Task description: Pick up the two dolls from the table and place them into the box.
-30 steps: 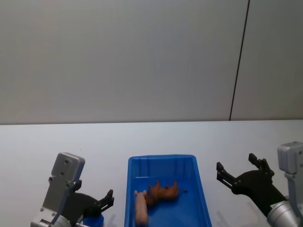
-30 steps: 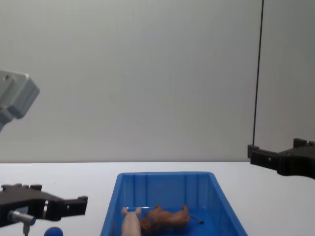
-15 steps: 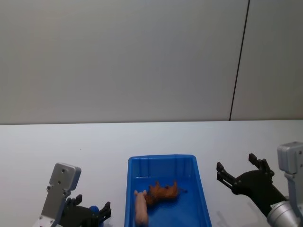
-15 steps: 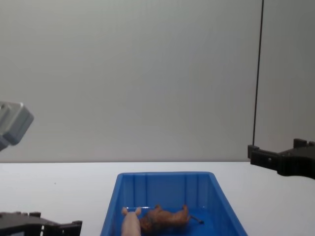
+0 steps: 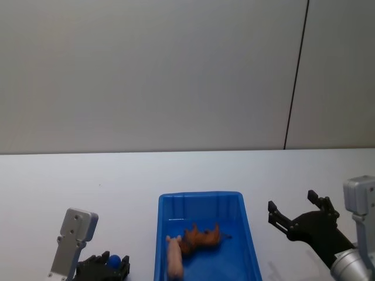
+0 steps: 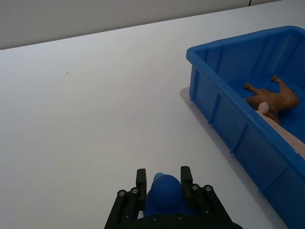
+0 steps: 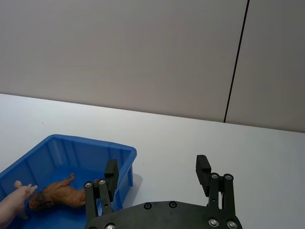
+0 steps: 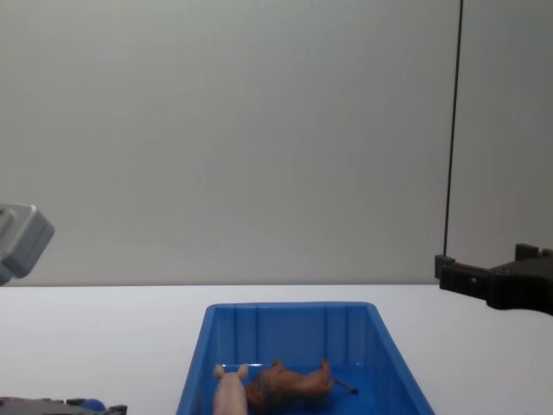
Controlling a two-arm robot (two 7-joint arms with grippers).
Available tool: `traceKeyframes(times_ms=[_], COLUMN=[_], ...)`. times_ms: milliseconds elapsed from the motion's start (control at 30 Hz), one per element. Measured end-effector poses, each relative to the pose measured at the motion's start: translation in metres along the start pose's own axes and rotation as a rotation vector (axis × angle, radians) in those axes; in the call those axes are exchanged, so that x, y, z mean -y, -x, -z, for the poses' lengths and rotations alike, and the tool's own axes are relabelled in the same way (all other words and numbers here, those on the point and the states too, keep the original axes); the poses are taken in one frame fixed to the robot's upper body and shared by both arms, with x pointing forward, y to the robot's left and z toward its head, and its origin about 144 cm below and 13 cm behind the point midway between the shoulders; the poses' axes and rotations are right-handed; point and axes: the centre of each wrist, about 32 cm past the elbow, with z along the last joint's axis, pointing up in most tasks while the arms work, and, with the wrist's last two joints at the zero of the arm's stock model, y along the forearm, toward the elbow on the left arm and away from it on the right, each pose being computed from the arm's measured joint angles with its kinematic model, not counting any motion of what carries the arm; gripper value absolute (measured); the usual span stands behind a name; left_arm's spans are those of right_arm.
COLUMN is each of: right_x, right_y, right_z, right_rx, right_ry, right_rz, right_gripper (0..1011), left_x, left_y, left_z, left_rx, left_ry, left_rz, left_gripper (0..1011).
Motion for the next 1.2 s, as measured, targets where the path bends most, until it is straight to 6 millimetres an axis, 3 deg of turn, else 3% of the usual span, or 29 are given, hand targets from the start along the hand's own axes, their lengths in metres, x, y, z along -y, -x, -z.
traceKeyframes(times_ms=[233, 767, 1200], right_x=[0.000, 0.000, 0.000], right_y=[0.000, 0.000, 0.000], right_z=[0.000, 0.000, 0.000], right_rx=[0.000, 0.000, 0.000], right_ry=[0.000, 0.000, 0.000], right_rz=[0.000, 0.000, 0.000], right_gripper=[1001, 1001, 1001], left_x=[0.000, -0.002, 0.011], left_y=[0.000, 0.008, 0.022], left_z=[-0.002, -0.033, -0.061], left_rx=[0.001, 0.068, 0.115], left_ry=[0.022, 0.187, 0.310], left_rz=[0.001, 0.046, 0.185], left_gripper=[282, 187, 149])
